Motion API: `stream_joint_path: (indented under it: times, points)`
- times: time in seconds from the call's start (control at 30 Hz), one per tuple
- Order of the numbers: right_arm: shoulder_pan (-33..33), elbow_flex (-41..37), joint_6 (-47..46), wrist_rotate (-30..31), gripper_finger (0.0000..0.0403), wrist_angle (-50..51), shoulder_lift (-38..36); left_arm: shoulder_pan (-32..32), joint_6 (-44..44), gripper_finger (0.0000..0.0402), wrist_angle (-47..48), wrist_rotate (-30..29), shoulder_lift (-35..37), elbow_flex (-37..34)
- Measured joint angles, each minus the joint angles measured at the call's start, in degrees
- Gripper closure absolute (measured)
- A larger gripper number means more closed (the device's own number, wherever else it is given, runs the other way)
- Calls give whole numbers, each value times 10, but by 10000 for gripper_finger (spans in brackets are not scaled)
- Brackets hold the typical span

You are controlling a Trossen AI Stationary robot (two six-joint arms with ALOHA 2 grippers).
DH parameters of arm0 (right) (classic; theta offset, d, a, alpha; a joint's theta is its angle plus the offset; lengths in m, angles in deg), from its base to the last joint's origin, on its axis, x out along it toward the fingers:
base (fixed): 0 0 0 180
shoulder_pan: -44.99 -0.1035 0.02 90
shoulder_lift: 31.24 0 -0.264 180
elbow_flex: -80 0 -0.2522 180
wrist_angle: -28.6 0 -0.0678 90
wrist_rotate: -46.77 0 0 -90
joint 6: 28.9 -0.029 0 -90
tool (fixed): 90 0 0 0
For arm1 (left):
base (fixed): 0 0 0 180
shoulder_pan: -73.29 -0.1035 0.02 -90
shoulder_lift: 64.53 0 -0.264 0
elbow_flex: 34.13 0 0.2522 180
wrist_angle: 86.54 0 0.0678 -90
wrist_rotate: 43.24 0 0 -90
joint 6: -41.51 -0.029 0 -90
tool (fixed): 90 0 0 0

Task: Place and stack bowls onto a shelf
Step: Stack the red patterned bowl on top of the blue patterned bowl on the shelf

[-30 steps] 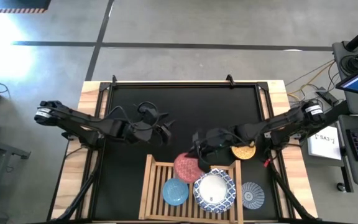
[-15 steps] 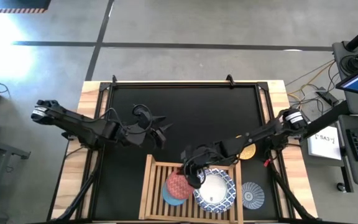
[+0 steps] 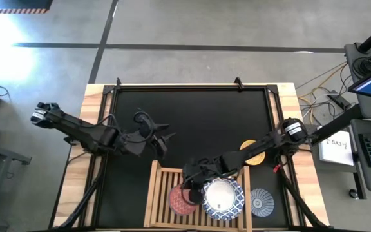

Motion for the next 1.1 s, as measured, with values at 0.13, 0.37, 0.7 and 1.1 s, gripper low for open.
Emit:
stream_joint_path:
  times: [0.13,0.37,0.7,1.1]
  points:
    - [1,14,-1,7,390,17,12,6,5,193,3,0,3,0]
    - [0,14,0,15,390,28,20,8,7,193,-1,0,7,0]
    - [1,14,1,18,388,37,19,8,7,193,-1,0,7,0]
    - [3,33,36,16,296,38,16,8,13,193,-1,1,7,0]
